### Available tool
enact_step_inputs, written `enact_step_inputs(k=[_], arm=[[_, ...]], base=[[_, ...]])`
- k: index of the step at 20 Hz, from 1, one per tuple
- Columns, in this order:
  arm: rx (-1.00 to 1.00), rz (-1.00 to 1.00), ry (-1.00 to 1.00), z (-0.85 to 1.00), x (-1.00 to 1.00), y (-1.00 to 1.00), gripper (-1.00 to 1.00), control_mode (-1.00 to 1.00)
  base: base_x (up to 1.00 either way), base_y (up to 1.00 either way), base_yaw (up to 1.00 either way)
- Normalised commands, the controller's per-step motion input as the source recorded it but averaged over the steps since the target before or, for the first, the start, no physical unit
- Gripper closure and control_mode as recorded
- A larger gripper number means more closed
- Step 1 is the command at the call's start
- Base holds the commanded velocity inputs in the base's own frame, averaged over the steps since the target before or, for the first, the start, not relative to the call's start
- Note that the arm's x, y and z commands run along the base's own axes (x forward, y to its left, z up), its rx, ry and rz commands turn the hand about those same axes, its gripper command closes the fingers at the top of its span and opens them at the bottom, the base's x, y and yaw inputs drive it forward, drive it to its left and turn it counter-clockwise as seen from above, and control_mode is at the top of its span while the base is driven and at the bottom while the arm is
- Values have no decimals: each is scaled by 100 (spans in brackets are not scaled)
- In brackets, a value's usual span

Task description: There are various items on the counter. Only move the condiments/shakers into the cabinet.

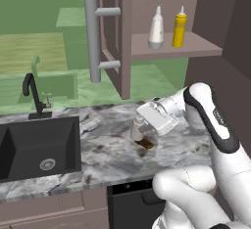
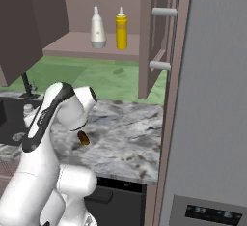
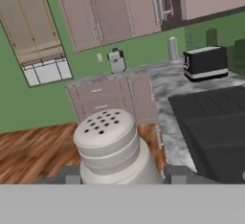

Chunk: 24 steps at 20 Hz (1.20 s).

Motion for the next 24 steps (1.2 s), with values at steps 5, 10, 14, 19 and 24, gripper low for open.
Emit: enact_step_inputs(k=[5,10,14,19,24], arm=[[0,-12,0,100,-100,-31,100,-100],[0,-15,1,100,-100,-29,100,-100],[-1,-21,6,100,-100,-29,100,-100],[-9,-17,5,100,-88,-55,100,-100],[-20,-18,5,100,-44,-70,100,-100]], base=[[0,0,0],[0,0,0],[0,0,0],[0,0,0],[0,0,0]])
